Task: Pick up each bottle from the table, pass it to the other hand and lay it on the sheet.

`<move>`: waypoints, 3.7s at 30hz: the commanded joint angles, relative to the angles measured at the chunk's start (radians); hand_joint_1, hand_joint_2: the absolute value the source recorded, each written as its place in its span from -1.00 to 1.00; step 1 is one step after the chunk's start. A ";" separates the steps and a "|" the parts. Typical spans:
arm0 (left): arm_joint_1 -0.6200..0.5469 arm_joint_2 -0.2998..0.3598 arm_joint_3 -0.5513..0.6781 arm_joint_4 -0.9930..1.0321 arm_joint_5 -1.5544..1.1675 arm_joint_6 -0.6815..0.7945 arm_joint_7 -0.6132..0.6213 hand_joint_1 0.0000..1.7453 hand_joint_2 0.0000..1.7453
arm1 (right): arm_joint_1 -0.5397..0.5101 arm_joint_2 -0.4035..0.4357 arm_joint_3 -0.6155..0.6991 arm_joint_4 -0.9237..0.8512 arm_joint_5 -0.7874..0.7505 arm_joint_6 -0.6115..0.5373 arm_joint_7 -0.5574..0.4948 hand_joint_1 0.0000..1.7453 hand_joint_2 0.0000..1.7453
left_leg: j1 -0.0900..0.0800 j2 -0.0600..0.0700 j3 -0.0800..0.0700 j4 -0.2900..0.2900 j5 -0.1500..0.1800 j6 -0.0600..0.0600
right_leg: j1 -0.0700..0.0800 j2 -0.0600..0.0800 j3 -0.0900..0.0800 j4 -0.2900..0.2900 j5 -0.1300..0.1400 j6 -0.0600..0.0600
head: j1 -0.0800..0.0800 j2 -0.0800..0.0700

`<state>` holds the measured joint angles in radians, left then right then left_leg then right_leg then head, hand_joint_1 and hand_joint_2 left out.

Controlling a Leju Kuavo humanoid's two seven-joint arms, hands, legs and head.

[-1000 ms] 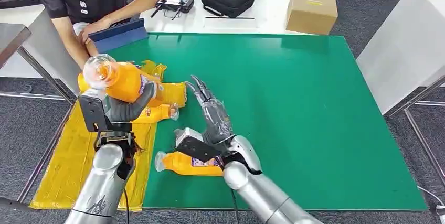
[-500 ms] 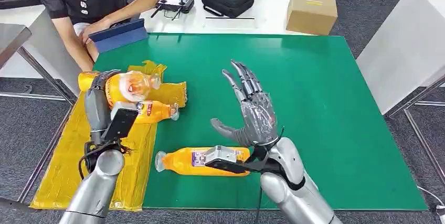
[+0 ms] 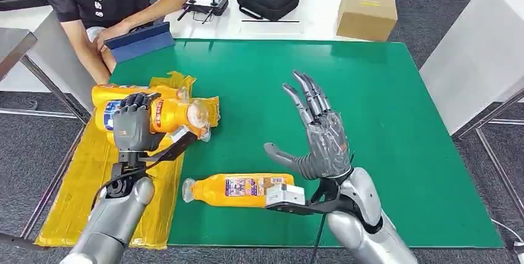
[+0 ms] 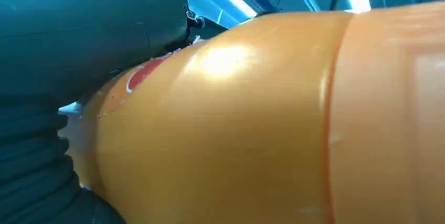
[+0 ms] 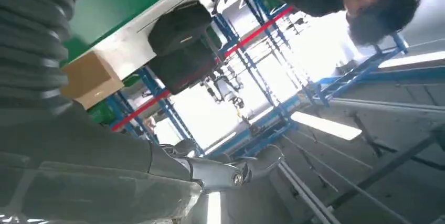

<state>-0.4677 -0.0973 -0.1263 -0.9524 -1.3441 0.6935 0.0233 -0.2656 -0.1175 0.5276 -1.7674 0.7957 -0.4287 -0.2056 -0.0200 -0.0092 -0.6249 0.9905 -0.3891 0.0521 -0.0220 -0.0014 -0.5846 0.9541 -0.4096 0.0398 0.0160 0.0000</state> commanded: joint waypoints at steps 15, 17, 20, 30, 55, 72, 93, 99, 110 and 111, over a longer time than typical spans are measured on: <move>-0.187 0.040 0.108 0.355 -0.163 0.005 0.100 0.98 1.00 | -0.023 -0.087 0.085 -0.010 -0.053 0.072 -0.008 -1.00 1.00 | 0.001 0.001 0.004 0.001 -0.002 -0.004 | 0.001 0.000 0.004 0.000 -0.002 -0.002 | 0.000 0.000; -0.186 0.034 0.123 0.356 -0.137 0.005 0.078 -1.00 1.00 | -0.029 -0.090 0.088 0.006 -0.062 0.075 -0.013 -1.00 1.00 | 0.002 0.001 0.005 0.001 -0.003 -0.004 | 0.002 0.000 0.005 0.000 -0.002 -0.003 | 0.000 0.000; -0.186 0.025 0.152 0.373 -0.084 0.005 0.036 -1.00 1.00 | -0.043 -0.093 0.095 0.030 -0.074 0.088 -0.013 -1.00 1.00 | 0.002 0.002 0.005 0.001 -0.003 -0.004 | 0.002 0.001 0.006 -0.001 -0.002 -0.003 | 0.000 0.000; -0.154 0.003 0.238 0.389 0.090 0.005 -0.129 -1.00 1.00 | -0.079 -0.104 0.137 0.085 -0.097 0.218 0.017 -1.00 1.00 | 0.001 0.002 0.005 0.000 -0.002 -0.003 | 0.001 0.002 0.005 -0.001 -0.001 -0.002 | 0.000 0.000; 0.032 -0.051 0.215 0.187 0.520 -0.051 -0.354 -1.00 1.00 | -0.121 -0.192 0.186 0.235 -0.365 0.443 0.164 -1.00 1.00 | 0.001 0.002 0.006 0.000 -0.003 -0.004 | 0.001 0.002 0.007 -0.001 -0.002 -0.003 | 0.000 0.000; 0.040 -0.037 0.185 0.232 0.604 -0.018 -0.370 -1.00 1.00 | -0.084 -0.254 0.281 0.179 -0.233 0.381 0.102 -1.00 1.00 | 0.001 0.000 0.007 0.000 -0.003 -0.004 | 0.002 -0.001 0.008 -0.002 -0.003 -0.003 | 0.000 0.000; 0.014 -0.047 0.199 0.272 0.610 0.005 -0.402 -1.00 1.00 | 0.252 -0.139 0.138 0.133 0.515 -0.156 0.287 -1.00 1.00 | 0.001 0.000 0.003 -0.001 -0.002 -0.002 | 0.001 -0.001 0.003 -0.001 -0.001 -0.002 | -0.001 0.000; 0.020 -0.046 0.205 0.268 0.615 0.005 -0.404 -1.00 1.00 | 0.277 -0.122 0.100 0.144 0.486 -0.122 0.292 -1.00 1.00 | 0.001 0.000 0.006 0.000 -0.003 -0.004 | 0.002 0.000 0.007 -0.001 -0.002 -0.003 | 0.000 0.000; 0.047 -0.047 0.163 0.229 0.620 -0.009 -0.368 -1.00 1.00 | 0.240 -0.025 -0.007 0.282 0.409 0.045 0.307 -1.00 1.00 | 0.001 0.001 0.005 -0.001 -0.002 -0.003 | 0.002 0.001 0.005 -0.002 -0.001 -0.002 | -0.001 0.000; 0.047 -0.049 0.159 0.227 0.620 -0.008 -0.365 -1.00 1.00 | 0.236 -0.023 -0.008 0.291 0.400 0.061 0.301 -1.00 1.00 | 0.001 0.001 0.006 -0.001 -0.003 -0.004 | 0.002 0.000 0.006 -0.002 -0.001 -0.002 | -0.001 0.000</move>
<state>-0.4098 -0.1511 0.0675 -0.7397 -0.7301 0.6935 -0.3609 0.0062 -0.2060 0.5916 -1.6048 1.2798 -0.4402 0.1385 -0.0203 -0.0094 -0.6242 0.9902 -0.3897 0.0526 -0.0221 -0.0015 -0.5840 0.9536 -0.4093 0.0407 0.0153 0.0000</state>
